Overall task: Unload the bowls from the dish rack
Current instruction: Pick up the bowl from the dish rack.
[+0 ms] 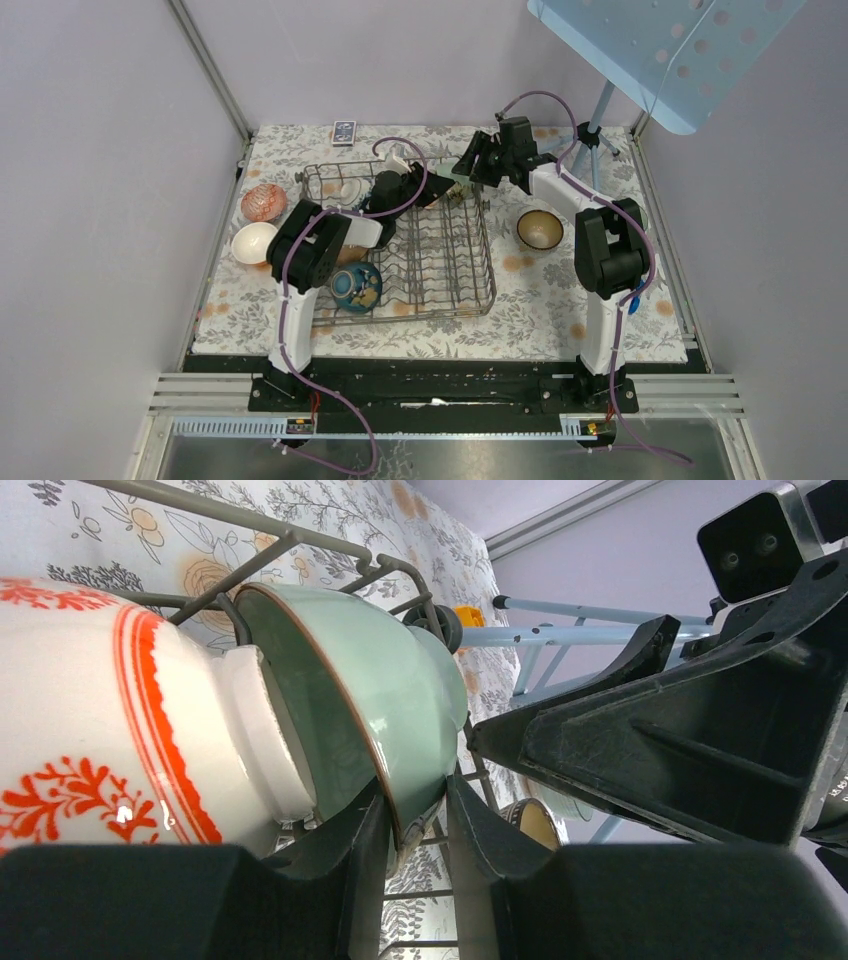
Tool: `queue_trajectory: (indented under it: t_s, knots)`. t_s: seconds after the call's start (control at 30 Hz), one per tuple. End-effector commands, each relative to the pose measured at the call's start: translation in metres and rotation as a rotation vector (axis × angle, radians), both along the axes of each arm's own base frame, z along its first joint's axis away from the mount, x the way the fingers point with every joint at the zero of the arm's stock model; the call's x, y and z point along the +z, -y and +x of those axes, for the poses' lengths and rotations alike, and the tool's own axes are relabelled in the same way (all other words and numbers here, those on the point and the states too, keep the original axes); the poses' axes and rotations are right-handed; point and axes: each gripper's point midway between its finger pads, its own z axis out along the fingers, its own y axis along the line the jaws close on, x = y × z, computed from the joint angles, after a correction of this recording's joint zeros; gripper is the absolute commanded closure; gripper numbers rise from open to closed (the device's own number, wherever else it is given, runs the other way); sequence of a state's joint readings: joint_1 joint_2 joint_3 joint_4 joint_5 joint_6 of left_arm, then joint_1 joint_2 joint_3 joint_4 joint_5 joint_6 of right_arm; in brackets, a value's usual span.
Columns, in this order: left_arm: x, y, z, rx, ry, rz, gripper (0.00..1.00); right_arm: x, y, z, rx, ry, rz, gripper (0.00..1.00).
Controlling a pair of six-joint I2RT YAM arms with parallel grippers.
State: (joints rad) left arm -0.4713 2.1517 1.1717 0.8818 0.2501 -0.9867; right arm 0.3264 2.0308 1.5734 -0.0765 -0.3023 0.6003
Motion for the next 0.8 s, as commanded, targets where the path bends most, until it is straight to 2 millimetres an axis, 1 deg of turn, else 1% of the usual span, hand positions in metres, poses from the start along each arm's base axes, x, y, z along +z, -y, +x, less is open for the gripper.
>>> queue_trajectory:
  t_s: [0.0, 0.07, 0.27, 0.37, 0.43, 0.47, 0.63, 0.77]
  knots:
    - [0.047, 0.016, 0.003, -0.050, 0.142, -0.087, 0.72, 0.007, 0.000, 0.002, 0.006, 0.018, 0.032, 0.36]
    - [0.047, 0.016, 0.004, -0.050, 0.144, -0.089, 0.74, 0.007, 0.001, 0.002, 0.007, 0.020, 0.035, 0.36]
    - [0.051, 0.019, 0.004, -0.062, 0.165, -0.097, 0.84, 0.011, 0.005, 0.003, 0.003, 0.022, 0.044, 0.37]
    - [0.053, 0.019, 0.003, -0.065, 0.175, -0.099, 0.90, 0.013, 0.007, 0.002, -0.001, 0.026, 0.049, 0.37]
    - [0.054, 0.020, 0.003, -0.069, 0.179, -0.100, 0.98, 0.017, 0.009, 0.002, -0.006, 0.032, 0.054, 0.37]
    - [0.055, 0.020, 0.003, -0.071, 0.184, -0.099, 1.00, 0.019, 0.011, 0.002, -0.008, 0.036, 0.056, 0.37]
    - [0.065, 0.019, 0.000, -0.075, 0.213, -0.101, 1.00, 0.032, 0.020, 0.002, -0.026, 0.061, 0.059, 0.33]
    - [0.076, 0.017, -0.001, -0.079, 0.237, -0.100, 1.00, 0.033, 0.025, -0.002, -0.030, 0.065, 0.047, 0.31]
